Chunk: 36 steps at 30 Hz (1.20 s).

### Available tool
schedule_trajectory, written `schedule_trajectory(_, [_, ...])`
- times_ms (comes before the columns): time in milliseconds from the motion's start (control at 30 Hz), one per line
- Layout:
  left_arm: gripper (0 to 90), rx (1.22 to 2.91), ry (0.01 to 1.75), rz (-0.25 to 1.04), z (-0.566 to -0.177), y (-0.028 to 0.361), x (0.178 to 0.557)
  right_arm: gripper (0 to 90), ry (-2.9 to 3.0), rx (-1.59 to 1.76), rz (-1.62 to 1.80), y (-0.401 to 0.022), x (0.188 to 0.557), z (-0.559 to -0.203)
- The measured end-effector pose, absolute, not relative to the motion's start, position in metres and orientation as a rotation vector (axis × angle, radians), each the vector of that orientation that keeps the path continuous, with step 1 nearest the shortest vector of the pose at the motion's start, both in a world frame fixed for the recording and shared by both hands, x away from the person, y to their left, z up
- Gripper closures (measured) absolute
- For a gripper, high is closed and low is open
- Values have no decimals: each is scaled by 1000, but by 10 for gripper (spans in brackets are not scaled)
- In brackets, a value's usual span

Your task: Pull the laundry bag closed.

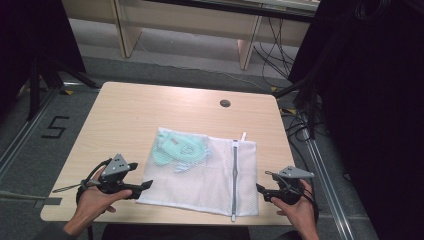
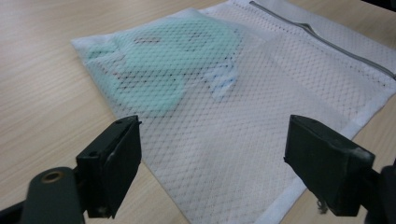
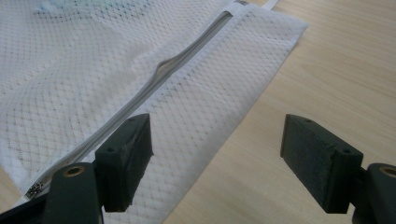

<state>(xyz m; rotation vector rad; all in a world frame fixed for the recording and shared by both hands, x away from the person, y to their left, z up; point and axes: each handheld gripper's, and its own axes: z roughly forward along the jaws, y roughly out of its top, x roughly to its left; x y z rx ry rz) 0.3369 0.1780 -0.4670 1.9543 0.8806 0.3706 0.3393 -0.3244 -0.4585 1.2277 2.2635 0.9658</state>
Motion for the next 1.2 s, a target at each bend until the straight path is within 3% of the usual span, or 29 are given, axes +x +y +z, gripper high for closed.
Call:
schedule_trajectory(300, [178,1959,897,343,-467,176,335,263,2295,1233,957,-321,339,-459])
schedule_trajectory(967, [187,2064,738,222,-475,135,333,313,2362,1162,979,-315,339,-464])
schedule_trajectory(1200, [245,2119,641,207,-480,110,331,320,2395,1172,965,-313,337,-463])
